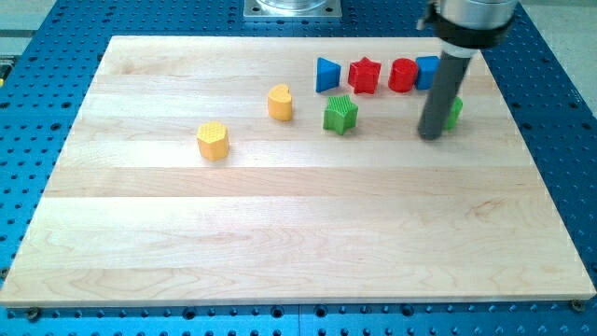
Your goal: Place yellow blocks and green blocks in a horizontal line
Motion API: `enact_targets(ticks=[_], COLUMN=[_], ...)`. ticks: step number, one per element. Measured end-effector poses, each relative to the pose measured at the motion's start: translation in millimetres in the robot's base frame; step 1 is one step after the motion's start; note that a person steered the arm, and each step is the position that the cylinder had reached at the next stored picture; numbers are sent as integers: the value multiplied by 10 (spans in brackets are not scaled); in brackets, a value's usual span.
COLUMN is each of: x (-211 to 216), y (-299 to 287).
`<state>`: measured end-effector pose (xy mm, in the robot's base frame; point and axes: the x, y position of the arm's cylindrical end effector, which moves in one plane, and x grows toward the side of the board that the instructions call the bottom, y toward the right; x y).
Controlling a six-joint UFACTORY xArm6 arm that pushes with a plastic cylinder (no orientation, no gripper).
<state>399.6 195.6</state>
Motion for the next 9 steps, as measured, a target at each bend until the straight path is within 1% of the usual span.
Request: enact_targets(ticks=[1, 2, 3, 4, 5, 6, 7, 8, 9], x=[117, 313, 15, -30, -83, -23, -249, -340, -306], y=[-617, -1685, -1852, -1839, -1450, -1467, -1747, -1410, -1178])
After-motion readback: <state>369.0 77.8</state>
